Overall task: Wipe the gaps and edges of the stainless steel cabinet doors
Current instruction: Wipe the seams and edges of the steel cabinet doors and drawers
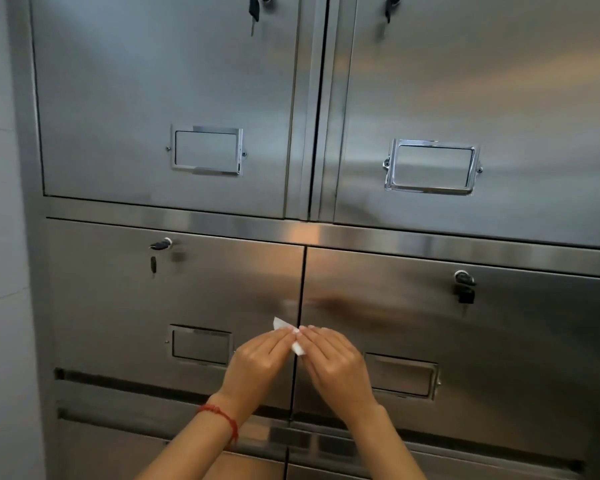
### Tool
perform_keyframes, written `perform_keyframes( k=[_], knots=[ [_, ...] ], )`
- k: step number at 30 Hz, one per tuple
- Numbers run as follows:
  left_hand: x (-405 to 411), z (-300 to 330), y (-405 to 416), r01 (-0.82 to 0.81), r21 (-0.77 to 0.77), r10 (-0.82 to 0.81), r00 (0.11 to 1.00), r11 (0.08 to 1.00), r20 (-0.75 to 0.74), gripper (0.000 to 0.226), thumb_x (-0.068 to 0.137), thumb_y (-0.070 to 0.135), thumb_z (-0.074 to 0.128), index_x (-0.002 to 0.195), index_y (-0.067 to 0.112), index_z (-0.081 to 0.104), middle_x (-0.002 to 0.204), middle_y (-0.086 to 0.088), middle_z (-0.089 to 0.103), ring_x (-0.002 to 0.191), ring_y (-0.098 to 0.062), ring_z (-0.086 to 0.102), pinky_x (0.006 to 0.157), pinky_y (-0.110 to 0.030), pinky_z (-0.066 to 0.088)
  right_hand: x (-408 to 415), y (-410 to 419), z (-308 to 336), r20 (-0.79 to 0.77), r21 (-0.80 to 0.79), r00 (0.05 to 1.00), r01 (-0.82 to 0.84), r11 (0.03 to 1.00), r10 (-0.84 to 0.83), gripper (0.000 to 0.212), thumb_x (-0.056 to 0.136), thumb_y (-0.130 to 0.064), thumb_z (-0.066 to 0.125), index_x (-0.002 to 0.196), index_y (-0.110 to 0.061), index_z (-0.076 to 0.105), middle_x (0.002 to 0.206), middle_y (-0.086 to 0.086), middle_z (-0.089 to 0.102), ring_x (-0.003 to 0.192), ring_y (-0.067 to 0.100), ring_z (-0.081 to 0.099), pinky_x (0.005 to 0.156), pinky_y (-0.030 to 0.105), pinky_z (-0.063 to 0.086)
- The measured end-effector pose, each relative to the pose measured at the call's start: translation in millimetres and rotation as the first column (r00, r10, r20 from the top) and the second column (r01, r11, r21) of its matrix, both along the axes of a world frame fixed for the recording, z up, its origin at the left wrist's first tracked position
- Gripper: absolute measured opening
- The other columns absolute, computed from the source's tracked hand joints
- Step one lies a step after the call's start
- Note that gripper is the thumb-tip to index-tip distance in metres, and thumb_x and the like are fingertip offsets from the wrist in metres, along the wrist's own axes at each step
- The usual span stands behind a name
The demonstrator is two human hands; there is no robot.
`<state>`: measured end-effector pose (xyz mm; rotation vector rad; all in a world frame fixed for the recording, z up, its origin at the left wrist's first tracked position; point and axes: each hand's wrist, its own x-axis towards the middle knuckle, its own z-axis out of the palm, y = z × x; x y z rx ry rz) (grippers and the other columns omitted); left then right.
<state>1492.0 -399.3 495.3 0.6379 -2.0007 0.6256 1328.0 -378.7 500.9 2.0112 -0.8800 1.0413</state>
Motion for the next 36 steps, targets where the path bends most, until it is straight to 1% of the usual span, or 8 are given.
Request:
perform_keyframes(
  k=[3, 9, 18, 20, 22, 26, 30, 36],
  knots=[
    [3, 13, -9, 0.04, -0.048, -0.04, 0.999, 0.998, -0.008, 0.046, 0.051, 0.01, 0.09, 0.094, 0.003, 0.073, 0.093, -0.01, 0.073, 0.086, -0.017, 0.071, 0.075, -0.03, 0.058, 3, -4, 8, 0.009, -0.032, 1.0, 0.015, 0.999, -0.015, 0.04, 0.063, -0.011, 0.087, 0.101, -0.008, 0.074, 0.103, 0.005, 0.072, 0.096, 0.016, 0.069, 0.085, 0.031, 0.055],
    [8, 28, -25, 0.087, -0.12, -0.09, 0.996, 0.989, -0.015, 0.046, 0.053, 0.009, 0.089, 0.096, 0.003, 0.073, 0.095, -0.011, 0.072, 0.088, -0.02, 0.071, 0.083, -0.03, 0.054, 8, -9, 23, 0.027, -0.095, 0.998, 0.062, 0.994, -0.06, 0.038, 0.066, -0.004, 0.085, 0.102, -0.006, 0.074, 0.105, 0.008, 0.071, 0.099, 0.019, 0.068, 0.087, 0.033, 0.054],
    [12, 48, -38, 0.13, -0.2, -0.139, 0.99, 0.971, -0.031, 0.045, 0.056, 0.009, 0.087, 0.097, 0.001, 0.072, 0.099, -0.015, 0.071, 0.092, -0.024, 0.07, 0.08, -0.037, 0.057, 17, -3, 44, 0.044, -0.178, 0.99, 0.142, 0.974, -0.136, 0.034, 0.065, -0.007, 0.086, 0.097, -0.004, 0.075, 0.102, 0.01, 0.072, 0.096, 0.021, 0.069, 0.083, 0.035, 0.057],
    [11, 54, -43, 0.111, -0.238, -0.13, 0.989, 0.965, -0.064, 0.037, 0.064, 0.012, 0.083, 0.097, 0.0, 0.072, 0.099, -0.017, 0.071, 0.092, -0.026, 0.07, 0.08, -0.038, 0.056, 18, -3, 52, 0.06, -0.205, 0.986, 0.167, 0.964, -0.158, 0.034, 0.064, -0.006, 0.086, 0.096, -0.003, 0.075, 0.1, 0.011, 0.072, 0.095, 0.021, 0.07, 0.081, 0.036, 0.057],
    [11, 61, -46, 0.103, -0.264, -0.133, 0.986, 0.959, -0.098, 0.027, 0.078, 0.017, 0.07, 0.099, -0.001, 0.071, 0.101, -0.017, 0.07, 0.094, -0.027, 0.069, 0.081, -0.04, 0.056, 20, -4, 60, 0.084, -0.237, 0.982, 0.183, 0.954, -0.168, 0.032, 0.065, -0.003, 0.085, 0.095, -0.002, 0.075, 0.1, 0.012, 0.072, 0.095, 0.022, 0.07, 0.081, 0.036, 0.057],
    [11, 79, -49, 0.079, -0.272, -0.115, 0.986, 0.959, -0.118, 0.032, 0.086, 0.021, 0.053, 0.102, -0.001, 0.07, 0.105, -0.017, 0.069, 0.098, -0.027, 0.067, 0.082, -0.042, 0.056, 22, -5, 78, 0.107, -0.297, 0.98, 0.194, 0.935, -0.17, 0.027, 0.066, 0.001, 0.083, 0.092, 0.0, 0.075, 0.1, 0.011, 0.072, 0.094, 0.023, 0.07, 0.08, 0.037, 0.057],
    [8, 97, -49, 0.076, -0.302, -0.123, 0.983, 0.95, -0.139, 0.031, 0.087, 0.019, 0.051, 0.101, -0.001, 0.07, 0.105, -0.015, 0.069, 0.099, -0.027, 0.067, 0.087, -0.042, 0.054, 20, -8, 96, 0.113, -0.343, 0.978, 0.202, 0.917, -0.173, 0.029, 0.063, 0.005, 0.084, 0.09, 0.001, 0.075, 0.098, 0.011, 0.073, 0.093, 0.024, 0.07, 0.077, 0.038, 0.058],
    [6, 125, -54, 0.042, -0.32, -0.096, 0.983, 0.946, -0.156, 0.032, 0.088, 0.018, 0.05, 0.103, -0.002, 0.07, 0.109, -0.016, 0.068, 0.102, -0.029, 0.066, 0.089, -0.043, 0.053, 16, -17, 123, 0.151, -0.401, 0.976, 0.204, 0.893, -0.155, 0.025, 0.07, 0.003, 0.08, 0.094, 0.002, 0.074, 0.101, 0.012, 0.072, 0.095, 0.025, 0.069, 0.08, 0.037, 0.057]
  ],
)
